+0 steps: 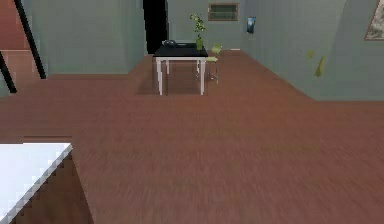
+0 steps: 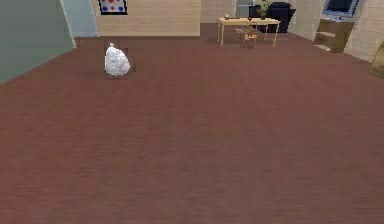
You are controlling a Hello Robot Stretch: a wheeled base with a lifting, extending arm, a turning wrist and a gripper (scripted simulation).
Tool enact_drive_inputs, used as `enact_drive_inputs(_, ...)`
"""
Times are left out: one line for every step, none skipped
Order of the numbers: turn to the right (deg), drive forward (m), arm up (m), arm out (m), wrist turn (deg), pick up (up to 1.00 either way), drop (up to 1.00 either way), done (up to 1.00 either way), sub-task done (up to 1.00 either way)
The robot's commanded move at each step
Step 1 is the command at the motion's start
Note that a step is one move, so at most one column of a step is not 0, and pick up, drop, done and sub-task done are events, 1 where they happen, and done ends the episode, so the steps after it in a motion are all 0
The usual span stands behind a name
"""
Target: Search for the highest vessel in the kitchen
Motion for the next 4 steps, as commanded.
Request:
enact_drive_inputs(0.0, 1.00, 0.00, 0.00, 0.0, 0.00, 0.00, 0.00, 0.00)
enact_drive_inputs(-24.0, 0.00, 0.00, 0.00, 0.0, 0.00, 0.00, 0.00, 0.00)
enact_drive_inputs(0.0, 1.00, 0.00, 0.00, 0.0, 0.00, 0.00, 0.00, 0.00)
enact_drive_inputs(0.0, 1.00, 0.00, 0.00, 0.0, 0.00, 0.00, 0.00, 0.00)
